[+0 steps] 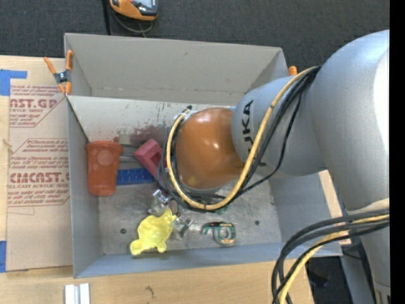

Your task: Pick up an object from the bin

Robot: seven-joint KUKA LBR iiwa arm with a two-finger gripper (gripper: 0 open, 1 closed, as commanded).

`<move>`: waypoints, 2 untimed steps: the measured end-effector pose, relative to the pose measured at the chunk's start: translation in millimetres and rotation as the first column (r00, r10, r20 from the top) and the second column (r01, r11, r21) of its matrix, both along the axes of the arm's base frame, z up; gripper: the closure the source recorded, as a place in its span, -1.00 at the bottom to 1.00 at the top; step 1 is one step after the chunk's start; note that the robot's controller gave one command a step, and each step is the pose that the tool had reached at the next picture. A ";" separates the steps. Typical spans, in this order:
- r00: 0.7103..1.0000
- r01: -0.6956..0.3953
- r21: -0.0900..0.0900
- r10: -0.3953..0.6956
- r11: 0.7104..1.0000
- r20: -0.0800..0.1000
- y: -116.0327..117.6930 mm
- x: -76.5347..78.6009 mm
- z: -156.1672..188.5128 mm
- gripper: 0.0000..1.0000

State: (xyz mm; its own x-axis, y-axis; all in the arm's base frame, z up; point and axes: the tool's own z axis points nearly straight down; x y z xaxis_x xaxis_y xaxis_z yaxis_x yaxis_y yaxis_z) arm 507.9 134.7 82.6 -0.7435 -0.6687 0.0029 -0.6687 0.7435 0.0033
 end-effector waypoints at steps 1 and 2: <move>1.000 0.000 0.000 0.000 1.000 0.000 0.2 -0.3 19.4 1.00; 1.000 0.000 0.001 0.000 1.000 0.007 0.8 1.8 30.6 1.00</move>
Offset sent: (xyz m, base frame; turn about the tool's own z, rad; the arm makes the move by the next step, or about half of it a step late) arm 0.0000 0.0001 0.0187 0.0000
